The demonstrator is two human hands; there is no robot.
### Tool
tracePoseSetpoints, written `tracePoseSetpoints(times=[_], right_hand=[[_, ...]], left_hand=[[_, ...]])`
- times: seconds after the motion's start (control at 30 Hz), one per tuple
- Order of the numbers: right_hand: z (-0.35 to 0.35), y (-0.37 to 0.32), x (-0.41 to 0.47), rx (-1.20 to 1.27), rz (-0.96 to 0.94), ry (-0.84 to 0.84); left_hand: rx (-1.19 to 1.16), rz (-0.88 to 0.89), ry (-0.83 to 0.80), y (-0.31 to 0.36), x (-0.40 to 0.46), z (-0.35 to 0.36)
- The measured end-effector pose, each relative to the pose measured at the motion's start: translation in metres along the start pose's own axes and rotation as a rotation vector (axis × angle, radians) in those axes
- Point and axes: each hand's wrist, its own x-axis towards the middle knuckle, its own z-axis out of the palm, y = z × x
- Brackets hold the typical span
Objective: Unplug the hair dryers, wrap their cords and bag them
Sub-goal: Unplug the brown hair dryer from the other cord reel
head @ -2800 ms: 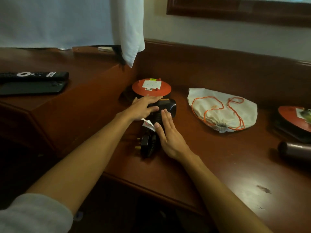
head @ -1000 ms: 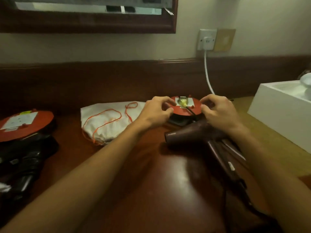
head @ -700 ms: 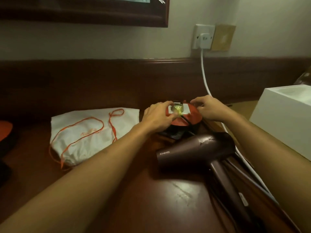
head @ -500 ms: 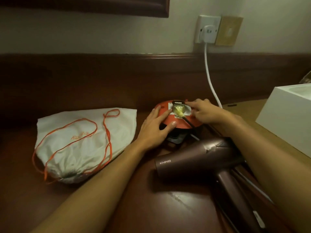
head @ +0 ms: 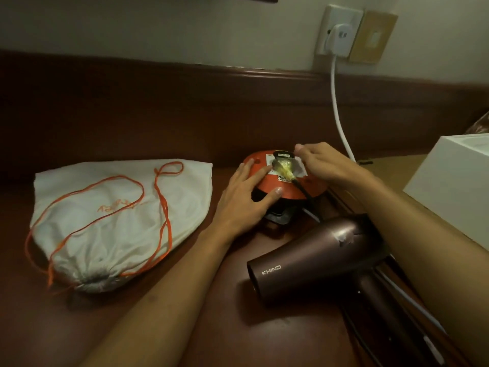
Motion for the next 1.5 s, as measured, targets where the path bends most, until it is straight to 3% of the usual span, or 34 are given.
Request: tracePoseSetpoints(times=[0.13, 0.33, 0.57, 0.73, 0.83, 0.97, 1.07, 1.23, 1.5], right_hand=[[0.011, -0.022, -0.001, -0.161, 0.001, 0.051], [0.006, -0.045, 0.004, -0.44, 0.061, -0.075], [0.002, -0.044, 0.005, -0.423, 0.024, -0.063], [-0.016, -0.022, 0.003, -0.073, 0.072, 0.091], [-0.009, -0.02, -0.01, -0.051, 0.019, 0.049], [0.005, -0.047, -0.034, -0.088, -0.239, 0.109], [0.015, -0.084, -0.059, -0.201, -0.33, -0.037], [0.056, -0.107, -0.092, -0.381, -0.372, -0.289], [0.037, -0.094, -0.143, -0.36, -0.331, -0.116]], left_hand=[[-0.022, -0.013, 0.015, 0.003, -0.002, -0.004], [-0.074, -0.073, 0.022, 0.007, -0.003, -0.007], [-0.039, -0.096, 0.005, 0.005, -0.001, -0.006], [-0.076, -0.109, 0.018, 0.006, -0.002, -0.006], [-0.207, -0.122, 0.139, 0.006, -0.006, -0.008], [-0.33, -0.164, 0.393, 0.011, -0.02, -0.026], [-0.506, -0.287, 0.48, 0.021, -0.026, -0.057], [-0.602, -0.317, 0.438, 0.055, -0.051, -0.107], [-0.53, -0.291, 0.336, 0.066, -0.129, -0.113]])
